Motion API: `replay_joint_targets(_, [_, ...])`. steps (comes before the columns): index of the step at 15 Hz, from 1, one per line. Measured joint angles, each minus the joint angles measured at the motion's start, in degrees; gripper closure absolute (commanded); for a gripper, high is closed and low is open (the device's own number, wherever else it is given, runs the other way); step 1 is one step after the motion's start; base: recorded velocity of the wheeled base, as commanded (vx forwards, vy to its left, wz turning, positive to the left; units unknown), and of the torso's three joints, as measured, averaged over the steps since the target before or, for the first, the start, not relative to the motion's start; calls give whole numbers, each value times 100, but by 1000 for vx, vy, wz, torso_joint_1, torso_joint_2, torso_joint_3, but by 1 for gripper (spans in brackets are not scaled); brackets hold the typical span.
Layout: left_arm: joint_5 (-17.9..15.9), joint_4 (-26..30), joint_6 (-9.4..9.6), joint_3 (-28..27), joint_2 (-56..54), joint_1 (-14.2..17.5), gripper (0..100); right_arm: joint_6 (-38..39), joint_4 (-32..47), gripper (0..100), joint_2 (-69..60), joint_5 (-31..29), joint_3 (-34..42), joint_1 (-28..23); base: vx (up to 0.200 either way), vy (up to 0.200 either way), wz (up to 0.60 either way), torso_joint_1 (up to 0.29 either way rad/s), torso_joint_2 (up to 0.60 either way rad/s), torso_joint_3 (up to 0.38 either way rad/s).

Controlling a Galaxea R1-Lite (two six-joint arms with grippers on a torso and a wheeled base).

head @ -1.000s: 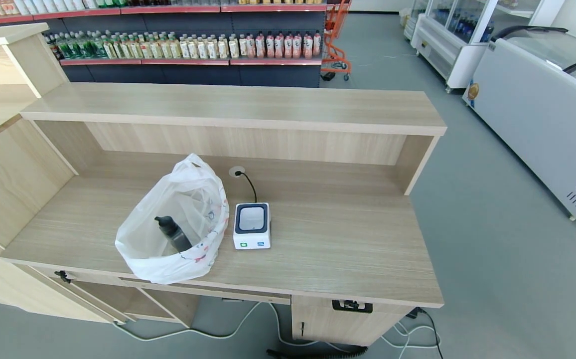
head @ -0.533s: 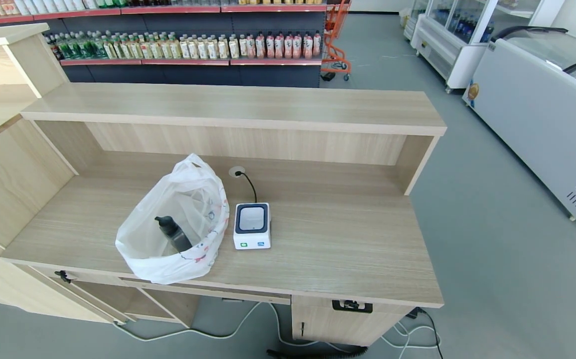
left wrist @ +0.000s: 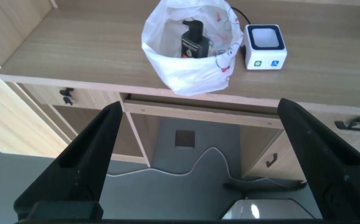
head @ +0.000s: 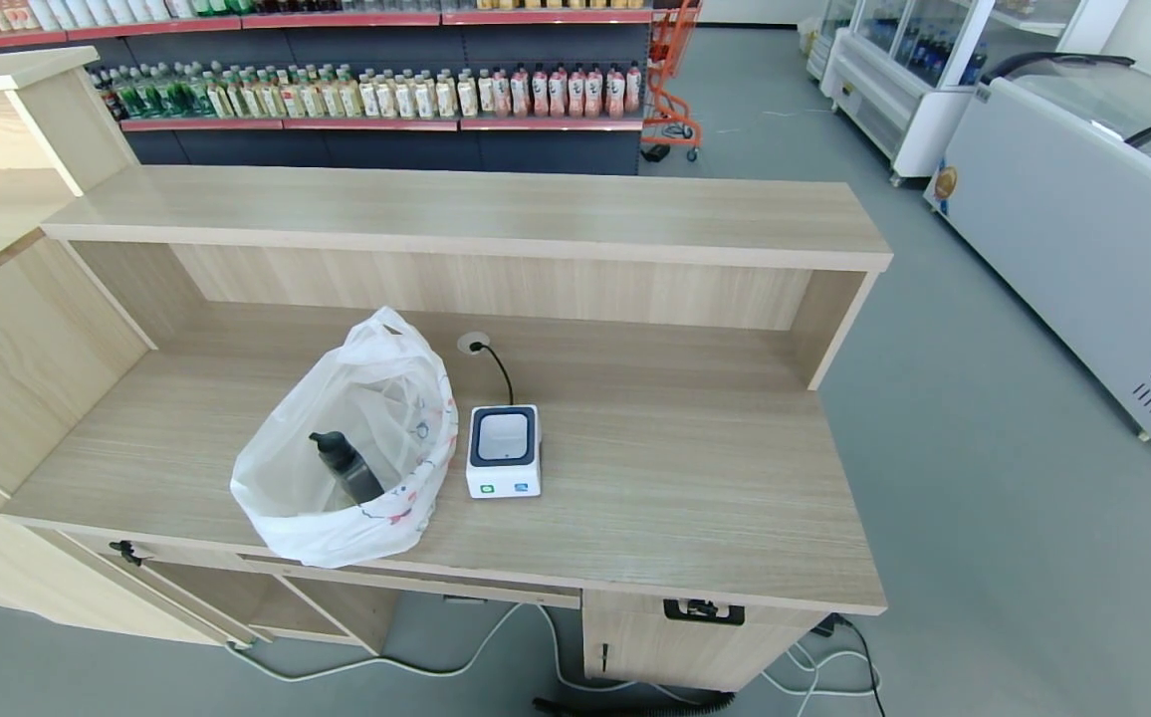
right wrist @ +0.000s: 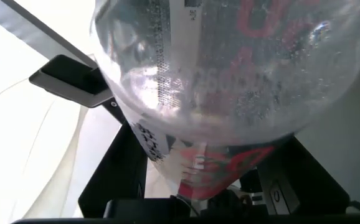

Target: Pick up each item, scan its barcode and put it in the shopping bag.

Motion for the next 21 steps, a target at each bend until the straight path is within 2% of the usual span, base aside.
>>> replay_joint_targets(21, [0,0,0,0,0,0,0,-40,-9,100,-166,-16,289,-44,0,0,0,0,0,0])
